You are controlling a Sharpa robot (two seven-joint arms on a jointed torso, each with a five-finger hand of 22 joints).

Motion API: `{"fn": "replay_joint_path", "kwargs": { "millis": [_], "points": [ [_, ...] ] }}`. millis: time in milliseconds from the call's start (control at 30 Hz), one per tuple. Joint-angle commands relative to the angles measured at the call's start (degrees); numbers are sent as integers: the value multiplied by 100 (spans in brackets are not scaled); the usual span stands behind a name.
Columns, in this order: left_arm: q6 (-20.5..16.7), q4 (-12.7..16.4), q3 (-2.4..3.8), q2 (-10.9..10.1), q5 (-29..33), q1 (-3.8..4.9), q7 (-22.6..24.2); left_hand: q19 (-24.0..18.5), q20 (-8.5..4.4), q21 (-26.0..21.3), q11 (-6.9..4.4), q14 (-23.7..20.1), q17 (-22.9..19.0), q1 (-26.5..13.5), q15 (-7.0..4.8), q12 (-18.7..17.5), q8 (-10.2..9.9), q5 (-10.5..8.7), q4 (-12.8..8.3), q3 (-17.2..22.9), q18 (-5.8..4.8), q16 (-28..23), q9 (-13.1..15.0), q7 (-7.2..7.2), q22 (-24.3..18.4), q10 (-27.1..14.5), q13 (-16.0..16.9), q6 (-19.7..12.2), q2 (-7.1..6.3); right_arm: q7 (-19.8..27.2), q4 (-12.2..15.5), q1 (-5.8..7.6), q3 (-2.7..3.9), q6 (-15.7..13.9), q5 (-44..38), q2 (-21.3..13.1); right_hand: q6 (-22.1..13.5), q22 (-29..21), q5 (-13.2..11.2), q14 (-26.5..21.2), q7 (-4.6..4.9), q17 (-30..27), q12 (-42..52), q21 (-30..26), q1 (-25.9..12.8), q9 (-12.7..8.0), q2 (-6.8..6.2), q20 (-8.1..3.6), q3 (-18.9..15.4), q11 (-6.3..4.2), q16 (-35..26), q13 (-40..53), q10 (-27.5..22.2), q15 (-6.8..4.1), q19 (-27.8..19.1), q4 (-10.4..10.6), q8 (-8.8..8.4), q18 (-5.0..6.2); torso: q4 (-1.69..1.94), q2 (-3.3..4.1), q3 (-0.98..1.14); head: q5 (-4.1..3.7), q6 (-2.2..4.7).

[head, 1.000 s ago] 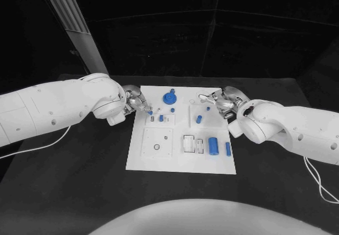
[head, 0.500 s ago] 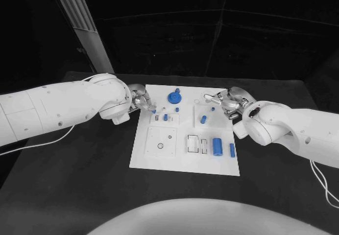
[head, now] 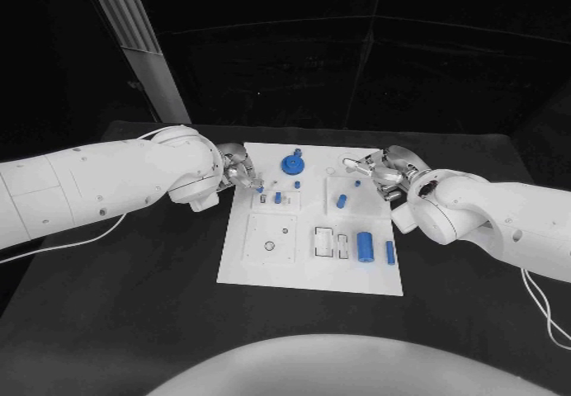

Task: Assemble the parts on the task board

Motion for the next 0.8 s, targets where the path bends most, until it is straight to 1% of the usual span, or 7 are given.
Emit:
{"fn": "replay_joint_path", "kwargs": {
  "millis": [33,100,200,300,500,600,800],
  "points": [
    [112,15,2,26,-63,-3,-118,533,-23,-35,10,605,1509,-37,-17,5,19,22,-141,200,-14,18,-6,-34,1476,596,1493,-24,-16,59,14,7,3,-38,-18,1,-37,1510,40,596,-6,1510,14,18,22,5,23,23,-33,32,14,1498,597,-6,594,-15,20,-43,-1,5,-2,-12,-6],
    [145,15,2,35,-63,-10,-143,528,-22,-39,10,605,1509,-48,-16,5,19,8,-125,207,-12,18,-6,-34,1474,596,1493,-30,-18,60,14,7,3,-36,-18,3,-37,1510,40,596,-6,1510,14,18,22,5,23,23,-33,32,14,1498,597,-6,594,-15,20,-43,-2,2,2,-15,-11],
    [181,16,2,42,-63,-20,-167,505,-19,-57,11,605,1509,-68,-13,5,10,-26,-92,222,-5,18,-11,-32,1464,596,1493,-50,-21,61,13,7,3,-34,-18,5,-37,1510,40,596,-6,1510,14,18,22,5,23,23,-33,32,14,1498,597,-6,594,-15,20,-43,-3,0,1,-15,-11],
    [202,12,2,54,-63,-29,-179,499,-17,-61,13,605,1509,-78,-12,5,7,-43,-76,231,-3,18,-14,-31,1462,596,1493,-55,-19,60,11,7,3,-32,-18,4,-37,1510,40,596,-6,1510,14,18,22,5,23,23,-33,32,14,1498,597,-6,594,-15,20,-43,5,2,-2,-29,-3],
    [245,-22,2,81,-63,-45,-185,497,-16,-63,13,605,1509,-88,-10,5,5,-64,-64,239,-2,18,-17,-31,1461,596,1493,-59,-17,56,9,7,3,-23,-18,11,-37,1510,40,596,-6,1510,14,18,22,5,23,23,-33,32,14,1498,597,-6,594,-15,20,-43,-5,2,-3,-38,-10],
    [271,-35,2,90,-63,-51,-188,492,-15,-66,14,605,1509,-92,-10,5,4,-73,-59,242,-1,18,-18,-31,1459,596,1493,-60,-14,52,6,7,3,-22,-18,10,-37,1510,40,596,-6,1510,14,18,22,5,23,23,-33,32,14,1498,597,-6,594,-15,20,-43,-5,1,-3,-43,2],
    [298,-45,2,99,-63,-60,-193,491,-15,-67,14,605,1509,-93,-10,5,4,-75,-58,243,0,18,-18,-31,1458,596,1493,-61,-13,46,7,7,3,-18,-18,6,-37,1510,40,596,-6,1510,14,18,22,5,23,23,-33,32,14,1498,597,-6,594,-15,20,-43,-2,2,1,-45,-5]
  ]
}}
